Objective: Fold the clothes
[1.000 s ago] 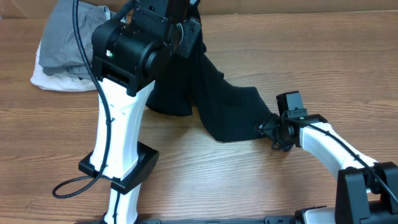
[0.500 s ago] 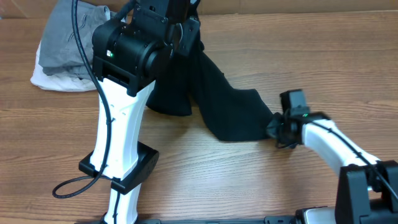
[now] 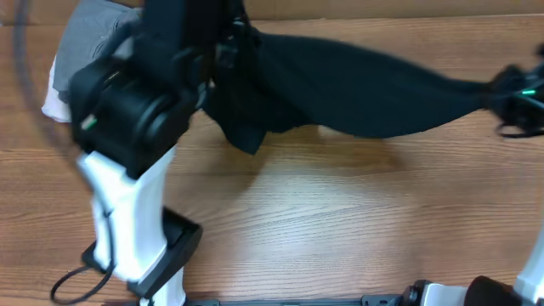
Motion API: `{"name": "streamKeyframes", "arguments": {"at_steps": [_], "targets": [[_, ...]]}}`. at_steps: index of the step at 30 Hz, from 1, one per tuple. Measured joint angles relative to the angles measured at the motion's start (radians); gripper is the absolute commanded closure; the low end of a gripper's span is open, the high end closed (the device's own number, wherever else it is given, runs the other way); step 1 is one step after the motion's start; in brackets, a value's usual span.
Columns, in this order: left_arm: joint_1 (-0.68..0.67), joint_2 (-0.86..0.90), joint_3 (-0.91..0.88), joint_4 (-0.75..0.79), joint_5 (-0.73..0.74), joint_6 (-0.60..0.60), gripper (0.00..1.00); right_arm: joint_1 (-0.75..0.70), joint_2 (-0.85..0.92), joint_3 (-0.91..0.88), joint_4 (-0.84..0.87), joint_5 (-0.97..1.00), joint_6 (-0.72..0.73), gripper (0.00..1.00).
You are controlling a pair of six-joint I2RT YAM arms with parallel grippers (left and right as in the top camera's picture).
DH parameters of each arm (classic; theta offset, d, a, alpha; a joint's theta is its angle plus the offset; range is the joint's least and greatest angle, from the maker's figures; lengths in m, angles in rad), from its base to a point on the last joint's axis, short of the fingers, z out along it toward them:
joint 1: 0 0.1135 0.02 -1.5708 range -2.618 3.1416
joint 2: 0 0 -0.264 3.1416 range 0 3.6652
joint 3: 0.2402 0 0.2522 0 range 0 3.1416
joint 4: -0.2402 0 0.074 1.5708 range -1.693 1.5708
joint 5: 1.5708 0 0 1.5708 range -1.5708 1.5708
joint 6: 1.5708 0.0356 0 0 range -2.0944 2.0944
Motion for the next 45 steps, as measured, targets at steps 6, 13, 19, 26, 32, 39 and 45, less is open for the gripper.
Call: {"name": "streamKeyframes", "arguments": {"at_steps": [6, 13, 19, 26, 32, 39, 45], "targets": [[0.000, -0.128, 0.000, -0.001, -0.066, -0.008, 0.96, -0.101, -0.026, 0.254, -0.180, -0.036, -0.069, 0.96], [0.000, -0.187, 0.000, -0.022, -0.140, -0.070, 0.96, -0.267, -0.122, 0.357, -0.264, -0.046, -0.095, 0.96], [0.000, -0.230, 0.000, -0.045, -0.153, -0.129, 0.96, -0.299, -0.251, 0.372, -0.268, -0.048, -0.105, 0.96], [0.000, -0.213, -0.002, -0.071, -0.163, -0.151, 0.96, -0.299, -0.278, 0.311, -0.267, -0.051, -0.106, 0.96], [0.000, -0.109, -0.061, -0.071, -0.163, -0.153, 0.96, -0.299, -0.234, 0.116, -0.244, -0.054, -0.122, 0.96], [0.000, 0.042, -0.174, -0.071, -0.161, -0.168, 0.96, -0.299, -0.195, -0.166, -0.098, -0.056, -0.132, 0.96], [0.006, 0.173, -0.217, -0.063, -0.150, -0.187, 0.96, -0.299, -0.154, -0.376, 0.060, -0.062, -0.132, 0.96]]}}
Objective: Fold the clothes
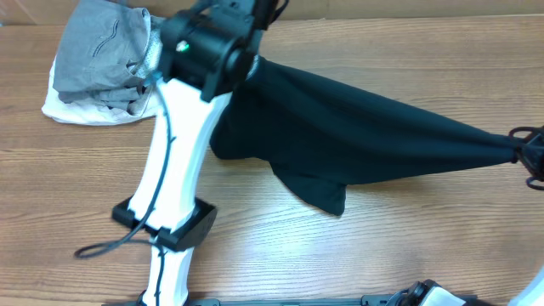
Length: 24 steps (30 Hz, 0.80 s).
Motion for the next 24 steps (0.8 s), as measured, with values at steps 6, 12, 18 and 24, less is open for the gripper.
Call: {"name": "streamKeyframes", "arguments": {"at_steps": [6, 12, 18, 24], "targets": [[0.039, 0.150, -0.002, 0.108, 0.045, -0.004, 0.96, 0.002, 0.089, -0.139, 0.201, -0.047, -0.001, 0.96], [0.094, 0.272, -0.008, 0.431, 0.075, 0.001, 0.94, 0.077, 0.209, -0.167, 0.495, -0.101, 0.002, 0.92], [0.160, 0.303, -0.014, 0.755, 0.125, 0.008, 0.00, 0.258, 0.320, -0.170, 0.844, -0.116, 0.005, 0.00], [0.199, 0.298, -0.008, 0.689, 0.219, 0.007, 0.00, 0.348, 0.336, -0.162, 0.851, -0.114, 0.017, 0.00]]}}
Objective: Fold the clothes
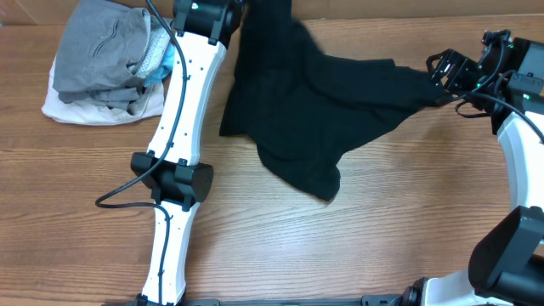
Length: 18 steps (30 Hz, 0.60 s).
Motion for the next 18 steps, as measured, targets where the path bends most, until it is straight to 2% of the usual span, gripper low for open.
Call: {"name": "streamKeyframes", "arguments": {"at_steps": [2, 3, 6, 9, 13, 18], "targets": [[-0.002, -0.006, 0.002, -0.097, 0.045, 0.000, 0.00, -0.011, 0.000, 0.014, -0.077, 0.001, 0.009, 0.00], [-0.009, -0.016, 0.002, -0.202, 0.089, 0.001, 0.00, -0.024, -0.002, 0.033, -0.148, 0.002, 0.014, 0.00], [-0.026, -0.039, 0.003, -0.385, 0.134, 0.001, 0.00, -0.049, -0.021, 0.062, -0.278, 0.003, 0.019, 0.00], [-0.046, -0.068, 0.003, -0.523, 0.169, 0.002, 0.00, -0.075, -0.082, 0.064, -0.376, 0.003, 0.022, 0.00], [-0.071, -0.089, 0.008, -0.669, 0.223, 0.013, 0.00, -0.103, -0.162, 0.076, -0.463, 0.003, 0.009, 0.00], [-0.120, -0.090, 0.000, -0.690, 0.311, 0.063, 0.00, -0.119, -0.191, 0.086, -0.530, 0.025, -0.007, 0.00]]}}
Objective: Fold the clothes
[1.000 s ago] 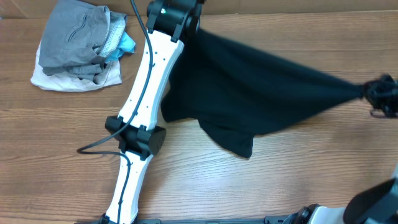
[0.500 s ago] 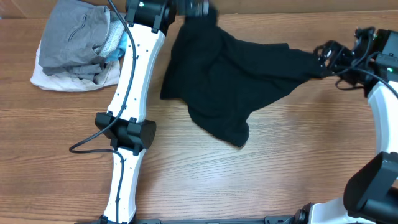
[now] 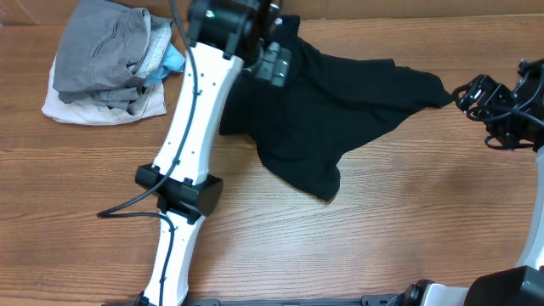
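Note:
A black garment [image 3: 331, 110] lies loosely spread and crumpled on the wooden table [image 3: 382, 246]. One pointed corner reaches right and a flap hangs toward the front. My left gripper [image 3: 276, 61] hovers over the garment's upper left part. Its dark fingers blend with the cloth, so their state is unclear. My right gripper [image 3: 473, 93] sits just right of the garment's right corner [image 3: 440, 86]. It is apart from the cloth, with its fingers spread and nothing between them.
A pile of grey, white and blue clothes [image 3: 102, 59] lies at the table's far left corner. The left arm [image 3: 191, 144] runs from the front edge up across the table beside the garment. The right arm's cables [image 3: 518, 102] are at the right edge.
My right gripper has let go of the garment's right corner and moved to the right, off the cloth. My left gripper has come forward from the far edge to over the garment's upper left.
At first both grippers held the black garment stretched in the air across the table's far side. Then it was still stretched, hanging lower. After that it lay on the table with both grippers at its corners. Now the right gripper is off it.

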Motion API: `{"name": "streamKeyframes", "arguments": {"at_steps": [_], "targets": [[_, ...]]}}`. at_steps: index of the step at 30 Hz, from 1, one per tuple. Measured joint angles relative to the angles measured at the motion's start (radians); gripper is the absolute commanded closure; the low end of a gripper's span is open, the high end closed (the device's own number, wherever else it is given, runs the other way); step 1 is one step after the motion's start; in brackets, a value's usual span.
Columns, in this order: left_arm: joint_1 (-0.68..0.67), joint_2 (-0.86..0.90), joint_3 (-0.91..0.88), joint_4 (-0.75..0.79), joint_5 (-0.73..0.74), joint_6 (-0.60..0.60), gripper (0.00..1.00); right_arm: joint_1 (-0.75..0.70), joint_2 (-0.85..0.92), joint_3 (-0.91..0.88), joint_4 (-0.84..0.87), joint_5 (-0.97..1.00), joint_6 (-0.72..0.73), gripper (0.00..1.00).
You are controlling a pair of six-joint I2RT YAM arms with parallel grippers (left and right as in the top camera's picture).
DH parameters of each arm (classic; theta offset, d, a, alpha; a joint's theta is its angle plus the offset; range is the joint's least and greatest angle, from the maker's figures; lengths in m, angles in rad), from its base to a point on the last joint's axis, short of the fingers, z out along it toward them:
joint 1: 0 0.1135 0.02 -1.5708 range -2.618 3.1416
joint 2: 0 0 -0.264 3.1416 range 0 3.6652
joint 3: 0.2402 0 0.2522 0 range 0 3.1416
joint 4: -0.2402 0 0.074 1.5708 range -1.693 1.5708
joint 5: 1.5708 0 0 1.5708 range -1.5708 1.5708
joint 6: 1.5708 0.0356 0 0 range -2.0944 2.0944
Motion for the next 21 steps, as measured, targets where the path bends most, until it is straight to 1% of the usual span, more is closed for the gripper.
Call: {"name": "streamKeyframes", "arguments": {"at_steps": [5, 9, 10, 14, 17, 21], "targets": [[-0.113, -0.005, -0.088, 0.001, 0.050, 0.034, 0.02, 0.000, 0.001, 0.000, -0.042, 0.058, -0.008, 0.00], [-0.220, -0.005, -0.223, 0.005, 0.064, 0.071, 0.05, 0.000, 0.001, 0.000, -0.045, 0.083, -0.010, 0.00], [-0.279, -0.005, -0.309, 0.003, 0.059, 0.093, 0.05, 0.000, 0.001, 0.000, -0.045, 0.088, -0.010, 0.00], [-0.386, -0.005, -0.470, 0.018, 0.006, 0.116, 0.05, -0.001, 0.001, 0.000, -0.046, 0.094, -0.010, 0.00], [-0.435, -0.005, -0.539, 0.082, -0.002, 0.123, 0.05, -0.001, 0.001, 0.000, -0.045, 0.098, -0.010, 0.00], [-0.465, -0.005, -0.609, 0.159, -0.008, 0.123, 0.05, -0.001, 0.001, 0.000, -0.044, 0.098, -0.010, 0.00]]}}
